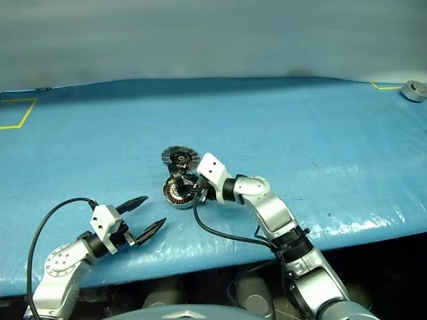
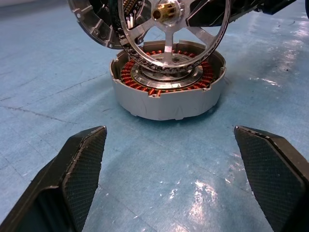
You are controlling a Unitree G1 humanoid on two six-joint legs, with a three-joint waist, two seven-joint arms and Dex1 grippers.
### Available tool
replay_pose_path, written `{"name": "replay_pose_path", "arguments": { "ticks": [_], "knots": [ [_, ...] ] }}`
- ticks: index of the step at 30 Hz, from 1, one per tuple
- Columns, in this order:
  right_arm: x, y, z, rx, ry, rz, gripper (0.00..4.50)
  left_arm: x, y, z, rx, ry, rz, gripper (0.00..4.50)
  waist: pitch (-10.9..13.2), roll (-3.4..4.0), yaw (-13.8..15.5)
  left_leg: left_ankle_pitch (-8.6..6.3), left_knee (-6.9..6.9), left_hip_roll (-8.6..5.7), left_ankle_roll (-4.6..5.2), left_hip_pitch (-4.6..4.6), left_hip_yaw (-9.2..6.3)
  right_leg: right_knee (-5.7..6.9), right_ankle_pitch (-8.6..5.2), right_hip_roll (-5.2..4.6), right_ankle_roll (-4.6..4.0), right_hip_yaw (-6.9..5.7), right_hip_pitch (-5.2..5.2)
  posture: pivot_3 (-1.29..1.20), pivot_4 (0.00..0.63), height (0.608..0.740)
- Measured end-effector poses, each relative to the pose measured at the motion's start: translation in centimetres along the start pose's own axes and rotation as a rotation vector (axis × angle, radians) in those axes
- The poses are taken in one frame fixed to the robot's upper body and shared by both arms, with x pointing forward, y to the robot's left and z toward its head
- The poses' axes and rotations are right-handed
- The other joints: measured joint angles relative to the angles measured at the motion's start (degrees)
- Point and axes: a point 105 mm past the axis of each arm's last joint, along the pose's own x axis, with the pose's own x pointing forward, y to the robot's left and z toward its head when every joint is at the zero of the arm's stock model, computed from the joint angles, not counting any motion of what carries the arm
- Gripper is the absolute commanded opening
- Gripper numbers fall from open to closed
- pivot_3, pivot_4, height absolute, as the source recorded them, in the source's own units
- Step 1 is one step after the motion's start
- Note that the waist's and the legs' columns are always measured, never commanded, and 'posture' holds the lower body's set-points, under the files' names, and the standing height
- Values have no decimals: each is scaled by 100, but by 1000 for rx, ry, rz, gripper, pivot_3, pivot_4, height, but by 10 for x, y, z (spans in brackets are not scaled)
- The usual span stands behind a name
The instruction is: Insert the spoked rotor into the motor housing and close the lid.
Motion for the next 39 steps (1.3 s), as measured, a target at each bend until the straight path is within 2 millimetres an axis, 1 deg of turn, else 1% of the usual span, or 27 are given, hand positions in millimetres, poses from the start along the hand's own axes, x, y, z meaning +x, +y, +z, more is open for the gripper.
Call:
{"name": "replay_pose_path", "arguments": {
  "ticks": [11,14,16,20,21,24,26,27,28,30,32,35,39],
  "knots": [
    [-1,-1,0,-7,3,-6,1320,0,1,0,8,1,15,4500,0,0,0,0,0,0,0,0,-1,0,0,0,0,0,0,0,150,740],
    [-5,-4,1,-34,10,-18,1320,0,1,0,9,0,16,4500,0,0,0,0,0,0,0,-1,-1,-1,0,0,0,0,-1,0,150,740],
    [-11,-8,3,-87,25,-39,1320,0,1,0,9,0,14,4500,0,0,2,0,0,-1,0,-1,0,-1,0,-1,0,0,-1,0,150,740],
    [-32,-22,5,-228,98,-118,1320,1,-1,-1,7,1,9,4500,1,1,20,0,0,-2,0,-2,0,-2,-1,-2,0,0,-1,0,150,740],
    [-38,-27,5,-270,124,-151,1320,1,-1,-1,7,1,8,4500,1,2,20,0,0,-2,0,-2,1,-2,-1,-2,0,0,-2,0,150,740],
    [-62,-54,8,-403,211,-328,1320,2,-2,-1,5,1,5,4500,1,1,23,0,0,-2,0,-3,2,-1,-1,-2,-1,0,-5,0,150,740],
    [-76,-66,15,-456,224,-415,1320,2,-3,-1,3,1,0,4500,1,1,18,0,-1,-2,0,-6,2,-2,-1,-2,-1,1,-7,0,150,740],
    [-80,-69,20,-470,216,-438,1320,3,-3,-1,2,2,0,4500,1,1,10,0,-2,-1,0,-6,2,-2,-1,-1,-1,1,-8,0,150,740],
    [-82,-68,27,-484,198,-450,1320,3,-3,-2,2,2,0,4500,1,1,1,0,-4,0,0,-6,2,-2,-2,0,-1,1,-9,0,150,740],
    [-80,-62,36,-505,164,-439,1320,4,-3,-1,4,0,-1,4500,1,1,-4,0,-7,1,0,-5,0,-2,-3,1,-4,0,-9,0,150,740],
    [-78,-59,41,-513,143,-433,1320,4,-3,-1,4,-1,-3,4500,1,0,2,0,-7,1,0,-5,0,-2,-3,0,-4,0,-8,0,150,740],
    [-74,-56,43,-501,122,-423,1320,5,-4,-2,1,1,-6,4500,2,0,7,0,-2,-1,0,-7,1,-4,-2,-2,-2,1,-6,0,150,740],
    [-70,-44,39,-473,105,-359,1320,6,-5,-3,-3,4,-11,4500,1,0,13,0,-3,-1,0,-7,-1,-4,-2,-1,-2,-1,-6,0,150,740]
  ]
}}
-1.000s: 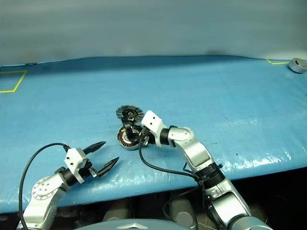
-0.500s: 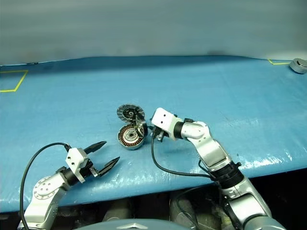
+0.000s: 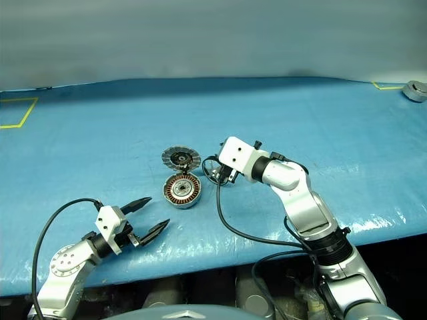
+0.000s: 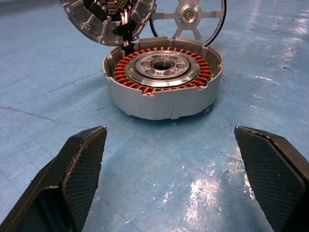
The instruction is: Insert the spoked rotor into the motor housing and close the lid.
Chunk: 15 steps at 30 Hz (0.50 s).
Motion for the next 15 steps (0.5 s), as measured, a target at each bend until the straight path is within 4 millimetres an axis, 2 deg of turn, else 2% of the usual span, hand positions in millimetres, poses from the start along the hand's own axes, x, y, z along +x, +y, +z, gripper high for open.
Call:
{"name": "replay_pose_path", "arguments": {
  "ticks": [7,15],
  "knots": [
    [-4,17,-10,53,13,53,1320,-1,0,-2,-5,6,6,4500,0,0,4,0,1,0,0,0,2,1,0,0,0,1,-1,0,150,740],
    [-4,21,-20,82,38,53,1320,0,0,-2,-5,5,4,4500,0,-1,4,0,1,0,0,1,2,1,0,0,0,0,0,0,150,740]
  ]
}}
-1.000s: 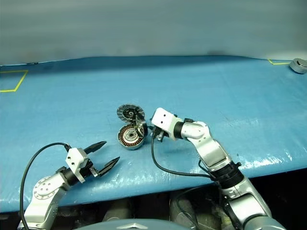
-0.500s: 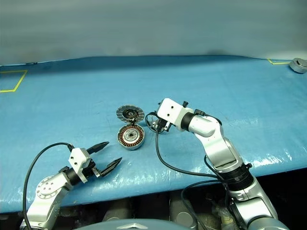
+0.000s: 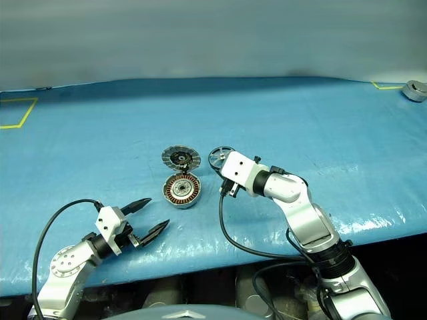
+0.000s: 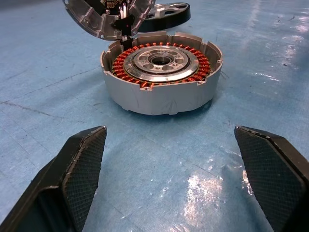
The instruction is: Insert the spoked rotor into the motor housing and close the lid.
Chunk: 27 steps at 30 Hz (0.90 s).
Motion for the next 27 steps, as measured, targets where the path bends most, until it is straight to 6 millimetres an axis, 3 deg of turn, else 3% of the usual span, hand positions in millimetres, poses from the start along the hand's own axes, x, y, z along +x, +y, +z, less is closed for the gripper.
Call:
{"name": "replay_pose_path", "arguments": {
  "ticks": [7,10,17,27],
  "knots": [
    [17,-12,-28,133,67,-42,1320,0,0,-1,-2,2,1,4500,0,0,-7,0,3,0,0,1,2,1,1,0,0,1,2,0,150,740],
    [22,-19,-37,147,104,-62,2223,0,1,-2,-4,5,6,4500,0,0,-9,0,0,0,0,0,0,1,1,0,0,0,0,0,150,740],
    [33,-29,-34,180,106,-106,2223,-4,-1,-6,-17,18,17,4500,1,1,-16,0,-4,0,0,0,0,1,2,1,-2,0,-2,0,150,740],
    [42,-18,-38,244,126,-83,2223,-5,-2,-8,-23,24,18,4500,1,2,-17,0,-3,0,0,0,-1,1,2,1,-2,0,-1,0,150,740]
  ]
}}
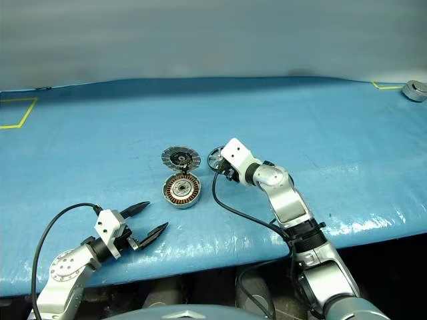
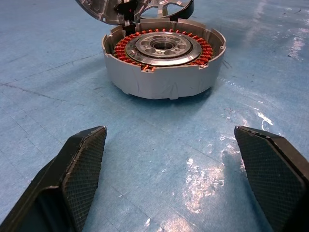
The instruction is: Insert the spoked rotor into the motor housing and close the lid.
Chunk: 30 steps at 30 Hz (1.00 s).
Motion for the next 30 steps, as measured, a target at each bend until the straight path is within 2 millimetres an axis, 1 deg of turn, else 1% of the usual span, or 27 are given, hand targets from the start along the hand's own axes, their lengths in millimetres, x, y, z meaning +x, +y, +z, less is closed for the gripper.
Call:
{"name": "replay_pose_path", "arguments": {
  "ticks": [3,6,15,21,29,30],
  "knots": [
    [4,2,-9,32,30,1,2223,0,0,0,0,0,-1,4500,0,0,-1,0,0,0,0,0,0,0,1,0,-1,0,0,0,150,740],
    [6,2,-13,47,42,-7,2223,0,0,0,1,-1,-2,4500,0,0,-6,0,0,0,0,0,1,0,0,0,0,0,0,0,150,740],
    [8,-4,-16,60,52,-39,2223,-1,-1,-2,-6,6,-2,4500,0,0,-10,0,0,0,0,1,1,1,0,0,0,0,0,0,150,740],
    [10,-8,-11,59,45,-46,2223,-2,-2,-3,-8,8,-1,4500,0,1,-12,0,0,0,0,1,1,1,0,1,0,0,0,0,150,740],
    [20,-7,-17,87,65,16,2223,-2,-2,-3,-8,9,-3,4500,-1,0,-18,0,0,0,0,8,1,1,3,1,-3,0,7,0,150,740],
    [21,-7,-18,86,66,23,2049,-2,-2,-3,-8,9,-2,4500,-1,0,-20,0,-1,1,0,14,1,1,1,1,-3,0,11,0,150,740]
  ]
}}
